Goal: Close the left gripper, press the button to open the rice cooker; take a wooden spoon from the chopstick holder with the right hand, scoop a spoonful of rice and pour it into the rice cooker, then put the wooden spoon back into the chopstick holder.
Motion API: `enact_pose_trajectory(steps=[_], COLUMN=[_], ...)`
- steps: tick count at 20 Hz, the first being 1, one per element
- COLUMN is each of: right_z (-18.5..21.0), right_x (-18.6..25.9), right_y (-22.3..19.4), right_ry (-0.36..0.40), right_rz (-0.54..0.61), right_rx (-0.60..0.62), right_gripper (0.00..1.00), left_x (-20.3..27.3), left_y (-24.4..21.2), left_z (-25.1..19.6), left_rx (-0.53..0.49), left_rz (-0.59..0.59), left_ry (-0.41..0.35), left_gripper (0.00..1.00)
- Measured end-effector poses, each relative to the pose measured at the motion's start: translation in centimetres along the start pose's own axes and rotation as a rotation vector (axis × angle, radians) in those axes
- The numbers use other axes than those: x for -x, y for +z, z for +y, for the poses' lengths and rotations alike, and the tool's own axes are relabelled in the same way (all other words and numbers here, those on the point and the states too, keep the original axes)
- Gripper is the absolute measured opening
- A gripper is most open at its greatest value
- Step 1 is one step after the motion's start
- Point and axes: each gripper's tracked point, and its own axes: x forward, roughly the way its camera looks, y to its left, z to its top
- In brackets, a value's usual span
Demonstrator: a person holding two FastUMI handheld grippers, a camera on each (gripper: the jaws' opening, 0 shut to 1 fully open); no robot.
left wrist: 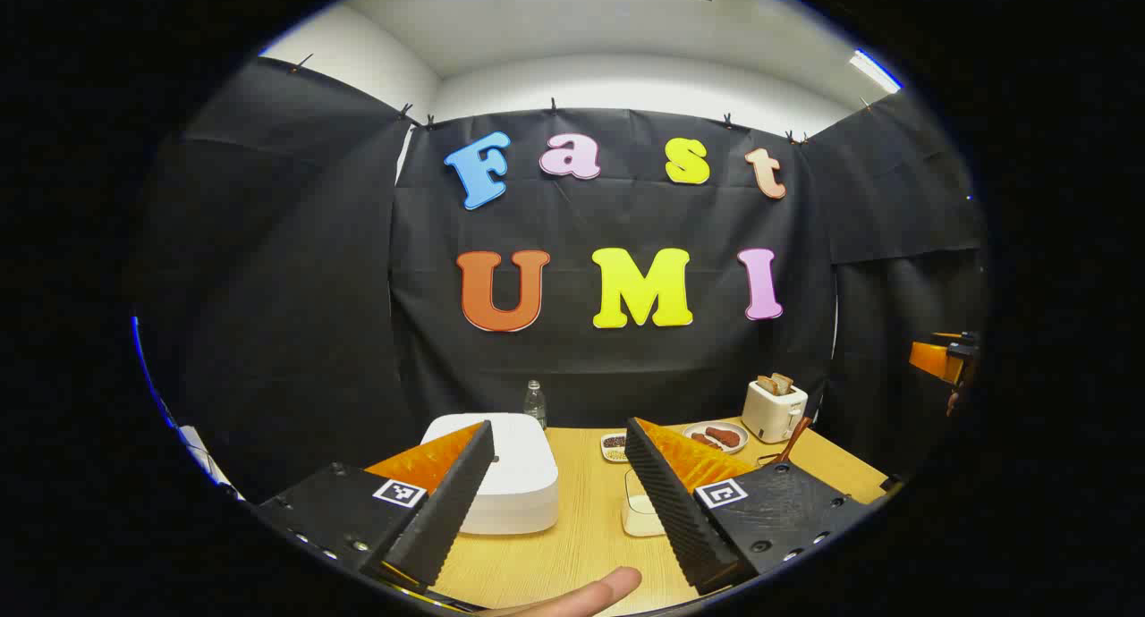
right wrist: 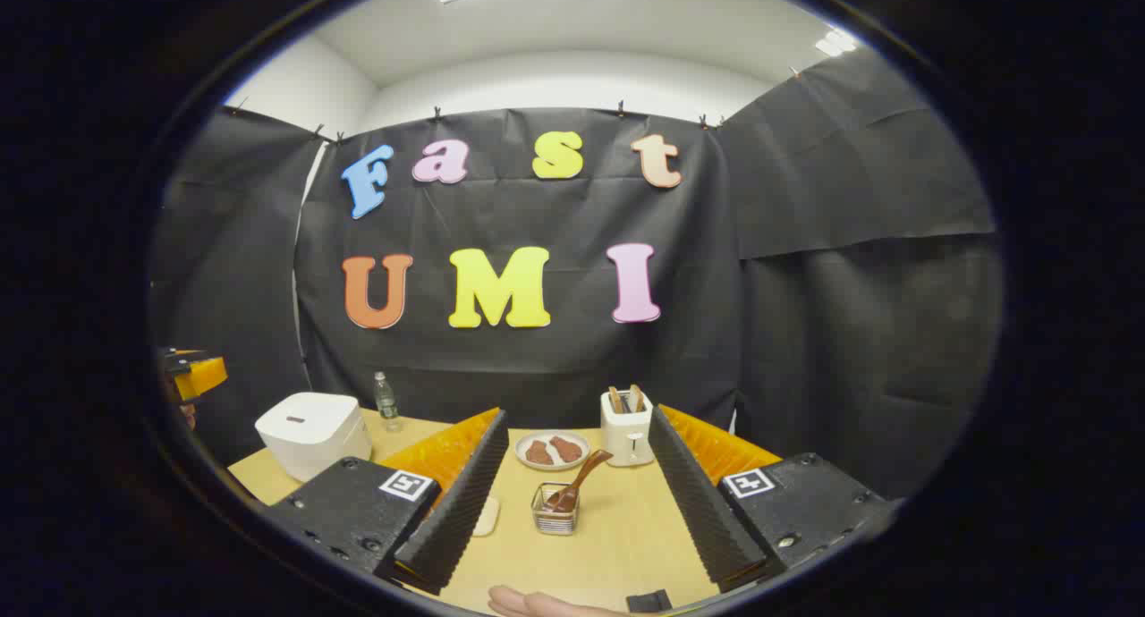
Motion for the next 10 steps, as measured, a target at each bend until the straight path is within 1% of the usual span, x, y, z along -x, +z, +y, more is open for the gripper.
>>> enact_pose_trajectory(steps=[1, 10], right_z=[0.01, -0.35], right_x=[0.0, -0.42], right_y=[0.04, -0.65], right_ry=[-0.001, -0.002], right_rz=[-0.001, 0.003], right_rx=[0.0, 0.003], right_gripper=[1.0, 1.0], left_x=[-0.14, -0.44], left_y=[-0.07, -0.32], left_z=[-0.03, -0.7], left_rx=[0.003, -0.009], left_rz=[0.002, 0.002], left_ry=[-0.001, -0.021], left_gripper=[0.94, 0.94])
